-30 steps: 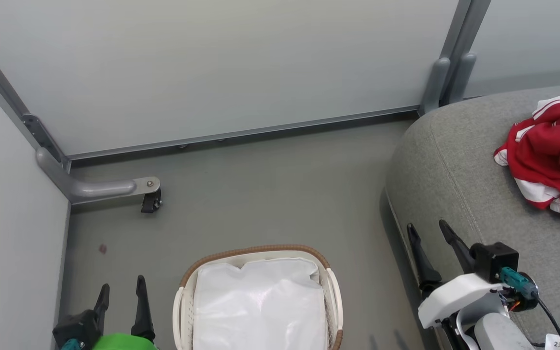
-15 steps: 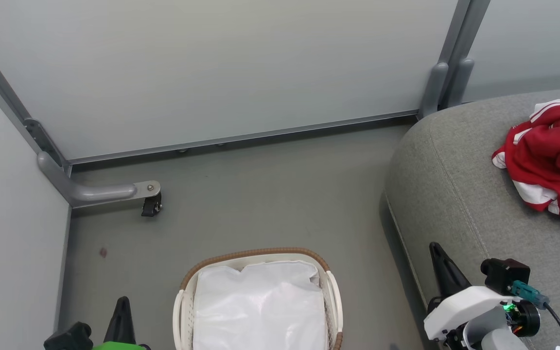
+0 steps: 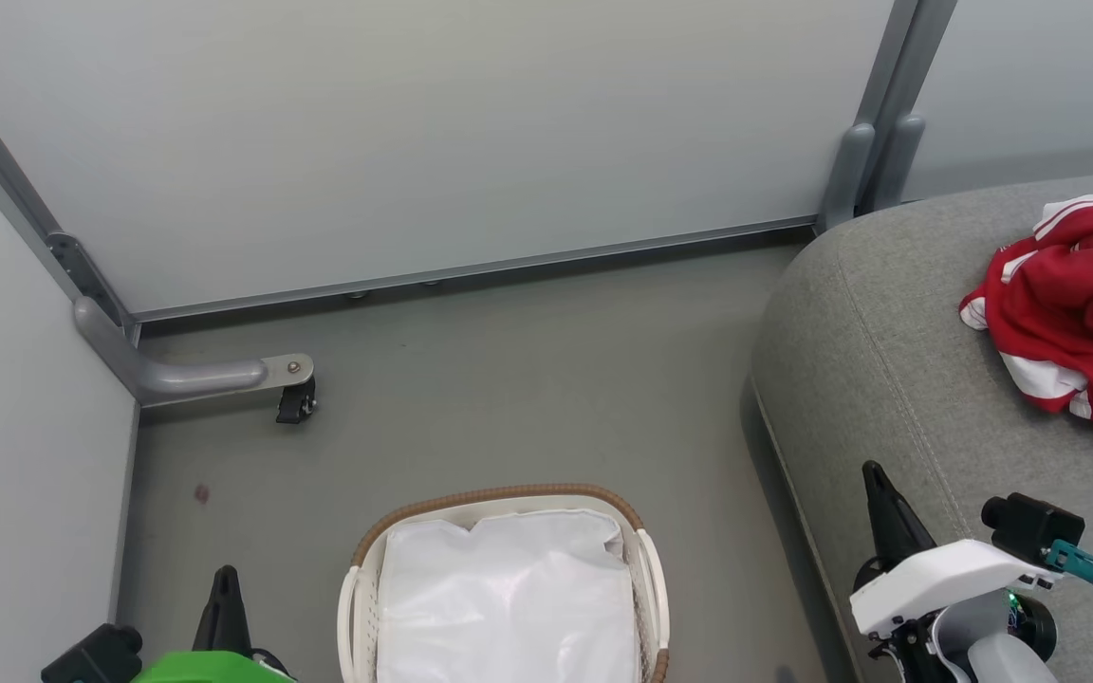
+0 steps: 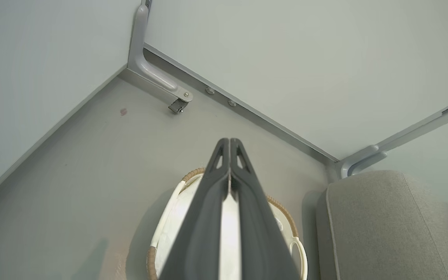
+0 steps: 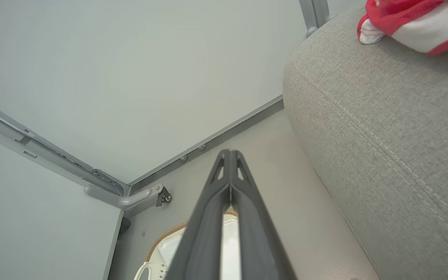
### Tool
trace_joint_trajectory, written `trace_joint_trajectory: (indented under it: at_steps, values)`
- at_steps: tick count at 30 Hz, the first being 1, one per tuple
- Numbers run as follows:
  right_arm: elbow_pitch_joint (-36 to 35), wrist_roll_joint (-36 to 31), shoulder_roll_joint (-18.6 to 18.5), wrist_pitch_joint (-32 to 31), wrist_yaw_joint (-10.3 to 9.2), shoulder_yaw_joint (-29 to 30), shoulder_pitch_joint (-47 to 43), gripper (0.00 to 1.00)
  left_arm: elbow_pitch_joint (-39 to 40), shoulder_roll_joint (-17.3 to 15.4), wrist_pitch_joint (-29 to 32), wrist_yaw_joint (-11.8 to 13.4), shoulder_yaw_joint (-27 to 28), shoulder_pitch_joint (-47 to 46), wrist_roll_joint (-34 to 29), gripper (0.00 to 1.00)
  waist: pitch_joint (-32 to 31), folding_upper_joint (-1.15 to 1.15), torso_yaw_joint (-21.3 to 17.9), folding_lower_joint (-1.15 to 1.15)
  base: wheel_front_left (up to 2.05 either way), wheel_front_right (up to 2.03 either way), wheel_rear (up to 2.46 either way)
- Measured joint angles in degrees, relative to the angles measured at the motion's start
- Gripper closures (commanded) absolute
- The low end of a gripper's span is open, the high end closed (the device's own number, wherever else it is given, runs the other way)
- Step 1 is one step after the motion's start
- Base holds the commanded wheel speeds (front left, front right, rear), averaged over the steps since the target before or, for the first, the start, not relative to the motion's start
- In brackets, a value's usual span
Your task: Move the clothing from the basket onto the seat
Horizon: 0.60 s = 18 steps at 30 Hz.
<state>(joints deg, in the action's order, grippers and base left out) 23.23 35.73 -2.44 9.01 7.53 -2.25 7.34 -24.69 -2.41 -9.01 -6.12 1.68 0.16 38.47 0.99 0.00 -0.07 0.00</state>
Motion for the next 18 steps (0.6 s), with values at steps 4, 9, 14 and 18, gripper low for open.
trace_joint_trajectory:
  at_steps: [4,9,14,18]
  values:
    - [-0.55,3.61,0.0,-0.97,0.0,0.51,-0.03,1.0,0.59,0.0,0.91,-0.04,0.23,-0.4,3.39,1.0,-0.03,0.0,0.0,0.0,0.0,0.0,0.0]
    - [-1.15,7.51,-0.01,-1.97,0.0,1.14,-0.09,1.0,1.38,-0.01,1.98,-0.26,0.52,-0.85,7.15,1.0,-0.07,0.0,0.01,0.0,0.0,0.0,0.0]
    - [-1.8,11.37,-0.03,-3.05,0.0,1.77,-0.25,1.0,2.14,-0.01,3.18,-0.41,0.89,-1.13,10.83,1.0,-0.11,0.0,0.01,0.0,0.0,0.0,0.0]
    - [-2.25,14.28,-0.04,-3.9,0.0,2.18,-0.31,1.0,2.63,-0.02,3.92,-0.42,1.2,-1.52,13.44,1.0,-0.14,0.0,0.01,0.0,0.0,0.0,0.0]
